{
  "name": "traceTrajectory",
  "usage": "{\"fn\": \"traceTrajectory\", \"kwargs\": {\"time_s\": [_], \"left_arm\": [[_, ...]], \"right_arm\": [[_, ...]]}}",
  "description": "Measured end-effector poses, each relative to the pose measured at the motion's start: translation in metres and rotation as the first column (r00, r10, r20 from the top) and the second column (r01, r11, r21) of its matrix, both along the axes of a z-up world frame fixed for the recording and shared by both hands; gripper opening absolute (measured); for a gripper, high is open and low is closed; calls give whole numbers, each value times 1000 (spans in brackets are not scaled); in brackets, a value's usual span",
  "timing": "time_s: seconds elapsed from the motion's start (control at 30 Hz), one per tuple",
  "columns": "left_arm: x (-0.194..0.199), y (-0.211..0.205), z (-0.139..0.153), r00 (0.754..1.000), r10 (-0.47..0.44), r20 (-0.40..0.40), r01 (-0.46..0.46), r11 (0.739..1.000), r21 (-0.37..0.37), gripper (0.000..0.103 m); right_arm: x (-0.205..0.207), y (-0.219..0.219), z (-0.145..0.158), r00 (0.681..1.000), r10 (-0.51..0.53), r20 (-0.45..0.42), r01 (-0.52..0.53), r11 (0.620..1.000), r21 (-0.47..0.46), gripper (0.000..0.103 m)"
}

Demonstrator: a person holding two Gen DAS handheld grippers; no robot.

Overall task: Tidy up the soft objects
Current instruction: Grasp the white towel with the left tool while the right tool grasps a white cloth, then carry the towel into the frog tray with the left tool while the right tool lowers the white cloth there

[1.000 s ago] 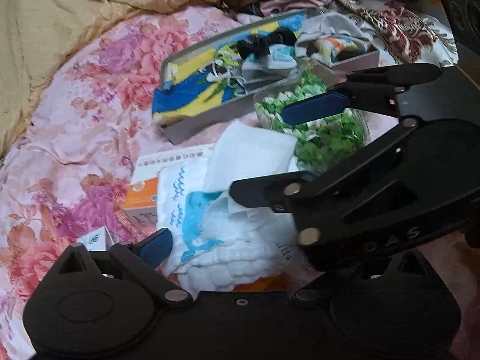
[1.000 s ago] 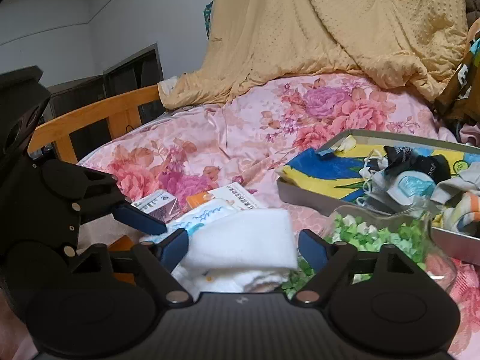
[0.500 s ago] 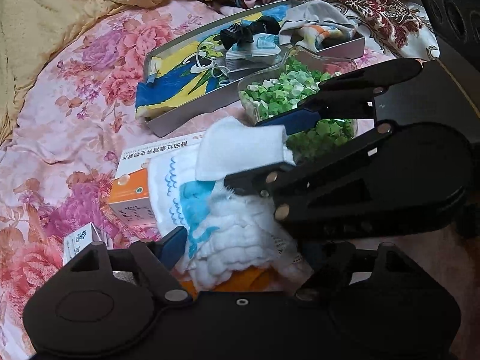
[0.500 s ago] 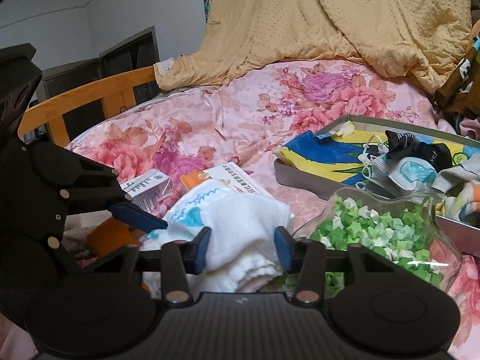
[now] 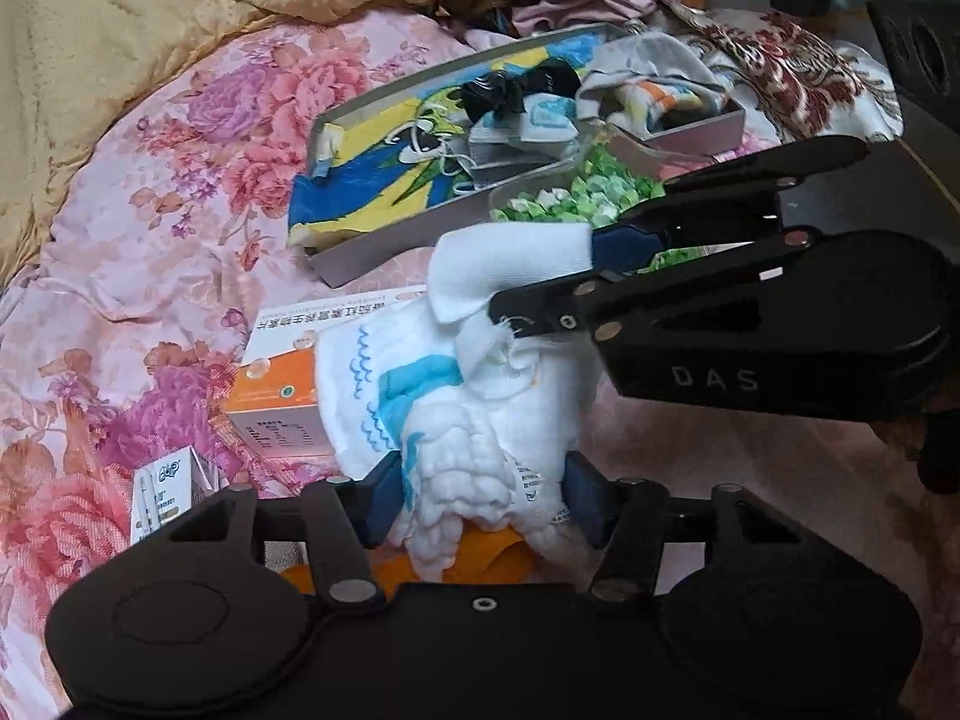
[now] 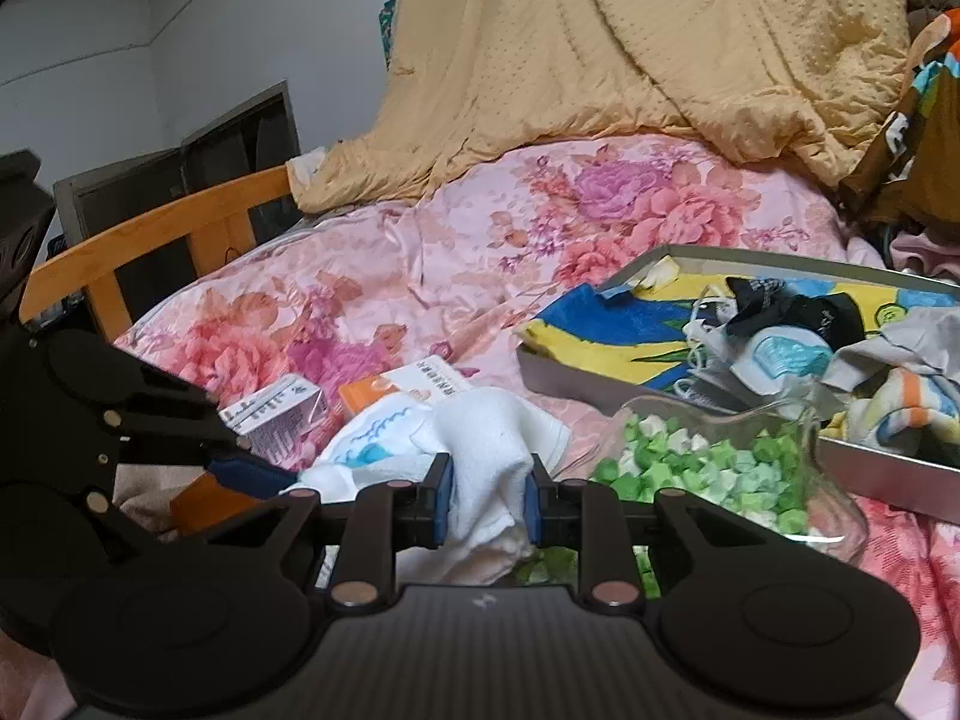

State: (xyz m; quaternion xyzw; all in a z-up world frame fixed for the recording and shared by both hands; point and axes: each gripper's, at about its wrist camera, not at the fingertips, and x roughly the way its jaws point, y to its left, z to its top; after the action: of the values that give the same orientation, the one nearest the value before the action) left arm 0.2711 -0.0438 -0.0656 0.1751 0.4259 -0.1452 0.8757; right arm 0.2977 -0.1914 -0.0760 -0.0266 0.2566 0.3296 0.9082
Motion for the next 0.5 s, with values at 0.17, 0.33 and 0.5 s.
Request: {"fn": "traceTrajectory", "kwargs": {"time_s": [0.17,0.33,0.5], "left_arm": [[-4,-1,2,1000,19,16,-19,1000,3,50],[-9,0,6,999,41,34,-40,999,-12,44],[-14,-3,17,993,69,95,-66,997,-36,41]], "right_arm": [[3,-10,6,999,-45,16,45,999,19,18],[5,-18,9,997,-69,23,68,997,27,14],[6,-26,14,995,-98,36,96,994,49,14]]}}
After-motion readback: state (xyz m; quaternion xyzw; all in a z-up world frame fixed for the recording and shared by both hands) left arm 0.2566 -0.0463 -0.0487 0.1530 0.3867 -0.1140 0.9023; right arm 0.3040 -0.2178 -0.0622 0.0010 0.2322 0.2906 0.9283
